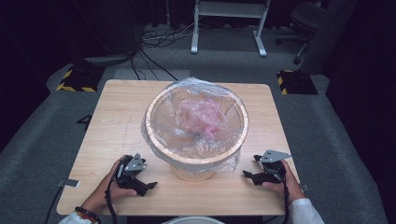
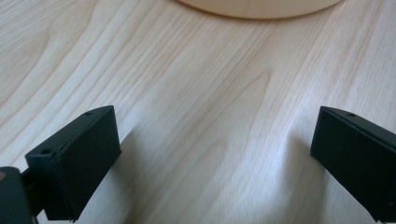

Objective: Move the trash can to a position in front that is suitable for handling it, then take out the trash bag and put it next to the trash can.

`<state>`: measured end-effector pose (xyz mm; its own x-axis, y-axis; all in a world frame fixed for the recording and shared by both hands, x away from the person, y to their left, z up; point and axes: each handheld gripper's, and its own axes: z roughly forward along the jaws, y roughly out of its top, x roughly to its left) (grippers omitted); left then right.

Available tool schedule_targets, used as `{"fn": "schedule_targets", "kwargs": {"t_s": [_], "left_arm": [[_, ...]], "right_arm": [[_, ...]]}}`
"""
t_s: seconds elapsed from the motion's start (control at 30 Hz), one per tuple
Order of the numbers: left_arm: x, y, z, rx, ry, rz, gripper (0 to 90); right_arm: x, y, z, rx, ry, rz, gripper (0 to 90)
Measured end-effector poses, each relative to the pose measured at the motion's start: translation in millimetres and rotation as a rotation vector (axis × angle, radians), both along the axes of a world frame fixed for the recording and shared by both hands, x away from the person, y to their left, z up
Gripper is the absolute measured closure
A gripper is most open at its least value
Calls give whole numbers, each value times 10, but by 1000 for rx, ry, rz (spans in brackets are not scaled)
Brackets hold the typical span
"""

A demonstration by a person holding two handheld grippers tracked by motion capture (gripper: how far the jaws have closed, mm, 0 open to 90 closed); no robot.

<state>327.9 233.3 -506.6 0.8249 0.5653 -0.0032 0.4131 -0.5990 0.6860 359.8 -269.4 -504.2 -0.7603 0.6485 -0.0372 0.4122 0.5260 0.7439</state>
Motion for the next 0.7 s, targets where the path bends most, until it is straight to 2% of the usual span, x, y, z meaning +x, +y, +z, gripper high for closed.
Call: {"fn": "schedule_targets", "kwargs": {"t_s": [0.03,0.07,0.23,0.5,0.7], "left_arm": [[0,0,0,0,0,0,12],[-5,15,0,1,-4,3,12],[-3,20,0,2,-2,4,11],[2,21,0,2,-3,-1,10],[17,21,-1,1,-1,8,10]], "right_arm": [[0,0,0,0,0,0,175],[-6,-1,0,-11,-9,-24,161],[28,-10,-14,14,33,-53,148],[35,-12,-15,15,32,-49,147],[49,-28,-13,11,33,-26,147]]}}
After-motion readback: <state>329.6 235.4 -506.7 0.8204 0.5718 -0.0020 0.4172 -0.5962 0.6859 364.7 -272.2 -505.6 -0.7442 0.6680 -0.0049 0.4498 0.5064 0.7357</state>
